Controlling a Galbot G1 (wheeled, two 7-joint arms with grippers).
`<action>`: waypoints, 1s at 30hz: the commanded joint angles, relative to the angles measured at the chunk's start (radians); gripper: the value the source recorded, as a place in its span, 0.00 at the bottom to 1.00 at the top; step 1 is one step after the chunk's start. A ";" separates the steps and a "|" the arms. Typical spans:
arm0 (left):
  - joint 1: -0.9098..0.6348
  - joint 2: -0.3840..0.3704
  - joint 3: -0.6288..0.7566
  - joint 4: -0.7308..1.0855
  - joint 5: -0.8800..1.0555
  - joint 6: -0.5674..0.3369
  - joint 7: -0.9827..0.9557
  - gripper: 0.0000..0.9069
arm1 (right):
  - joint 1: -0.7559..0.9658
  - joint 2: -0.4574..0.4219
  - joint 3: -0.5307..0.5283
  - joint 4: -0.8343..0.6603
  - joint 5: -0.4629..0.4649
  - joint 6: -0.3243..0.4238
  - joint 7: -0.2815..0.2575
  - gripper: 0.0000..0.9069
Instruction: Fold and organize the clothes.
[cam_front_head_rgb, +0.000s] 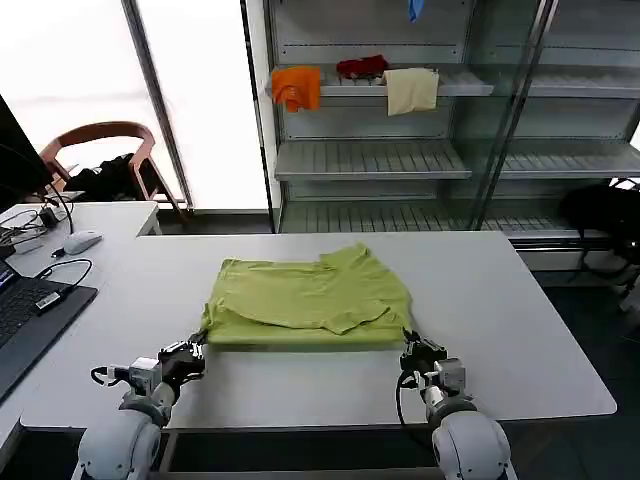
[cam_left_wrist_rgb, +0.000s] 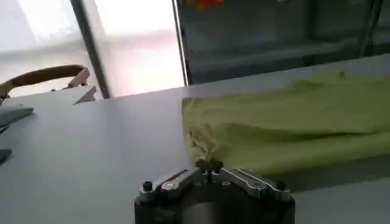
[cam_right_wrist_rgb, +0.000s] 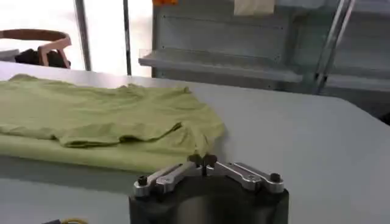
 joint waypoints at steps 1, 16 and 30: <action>0.239 0.000 -0.107 -0.202 -0.090 0.002 0.005 0.00 | -0.160 0.001 -0.001 0.145 -0.012 0.000 0.006 0.00; 0.406 -0.057 -0.111 -0.281 -0.107 0.003 -0.098 1.00 | -0.307 -0.011 -0.029 0.193 -0.070 0.002 -0.001 1.00; 0.204 -0.061 -0.137 -0.330 -0.087 0.005 -0.084 1.00 | -0.068 0.026 -0.015 0.212 -0.120 -0.001 0.025 1.00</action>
